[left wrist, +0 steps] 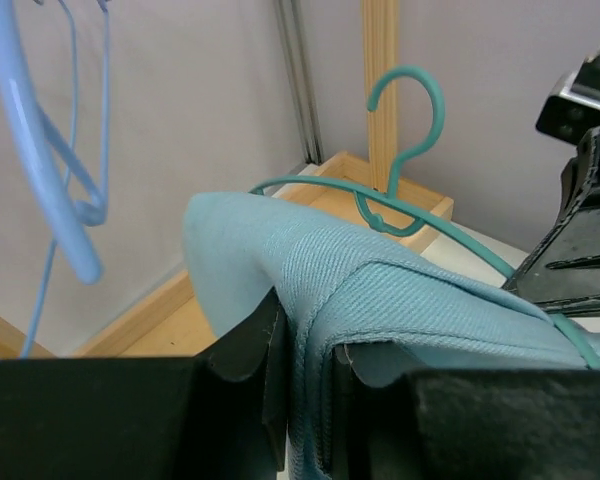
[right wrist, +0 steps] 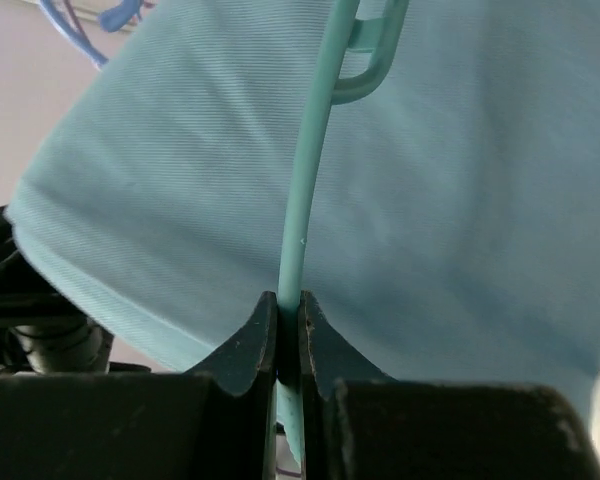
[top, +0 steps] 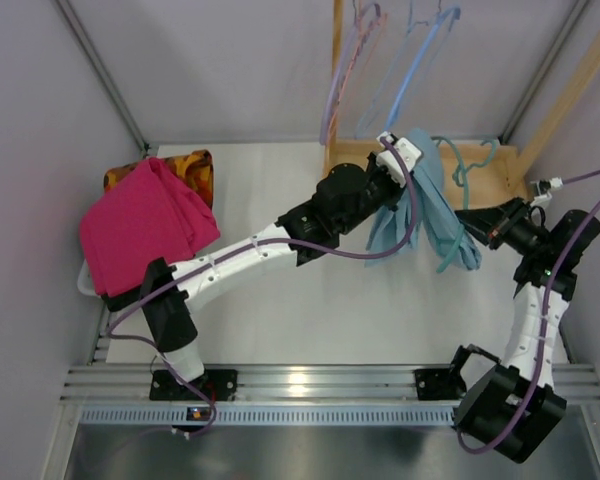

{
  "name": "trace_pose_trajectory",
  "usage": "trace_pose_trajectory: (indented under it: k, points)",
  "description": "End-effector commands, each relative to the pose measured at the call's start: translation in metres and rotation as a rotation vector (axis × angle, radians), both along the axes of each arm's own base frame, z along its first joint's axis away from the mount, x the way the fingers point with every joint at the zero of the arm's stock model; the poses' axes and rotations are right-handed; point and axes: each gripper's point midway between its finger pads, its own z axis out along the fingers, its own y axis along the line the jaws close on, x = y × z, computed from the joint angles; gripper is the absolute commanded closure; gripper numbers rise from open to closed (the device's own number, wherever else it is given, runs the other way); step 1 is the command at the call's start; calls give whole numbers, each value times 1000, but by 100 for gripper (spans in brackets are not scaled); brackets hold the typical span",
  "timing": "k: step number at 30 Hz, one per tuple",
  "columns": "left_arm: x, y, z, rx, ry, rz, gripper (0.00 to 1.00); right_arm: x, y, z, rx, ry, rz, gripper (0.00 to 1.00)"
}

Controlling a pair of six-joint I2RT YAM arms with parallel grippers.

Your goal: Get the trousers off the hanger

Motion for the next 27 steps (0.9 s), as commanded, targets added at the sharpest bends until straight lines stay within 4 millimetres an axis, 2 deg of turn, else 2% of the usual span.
trace_pose_trajectory:
  k: [1,6,8,10,11,12,14,16,19,21,22,24,25,26,27]
  points:
    - [-39,73,188,-433,-210,-2,100,10,-25,-14,-90,-64,-61,100]
    - [-57,89,211,-466,-210,-45,100,18,-54,-53,-102,32,-117,100]
    - [-62,90,207,-450,-198,-72,100,20,-59,-62,-107,50,-125,100]
    - [-70,100,212,-465,-189,-78,100,22,-62,-65,-126,52,-133,100]
    - [-69,100,202,-449,-171,-77,100,23,-64,-68,-125,62,-135,100]
    - [-75,109,207,-465,-172,-84,100,24,-65,-69,-133,60,-137,100]
    - [-80,111,200,-455,-160,-94,100,26,-67,-75,-146,64,-135,100]
    - [-84,121,206,-467,-160,-89,100,26,-68,-79,-150,76,-129,100]
    - [-86,138,212,-466,-166,-51,100,28,-71,-81,-165,77,-127,100]
    - [-89,139,204,-421,-160,-60,100,29,-70,-77,-164,68,-119,100]
    - [-97,148,207,-419,-164,-74,100,29,-70,-75,-165,63,-117,100]
    - [-106,152,201,-393,-150,-103,100,30,-71,-66,-171,45,-113,100]
    - [-105,152,184,-350,-121,-98,100,30,-71,-63,-174,37,-110,100]
    - [-110,163,186,-355,-124,-87,100,31,-71,-56,-178,25,-111,100]
    - [-104,170,179,-343,-108,-41,100,32,-72,-53,-184,17,-112,100]
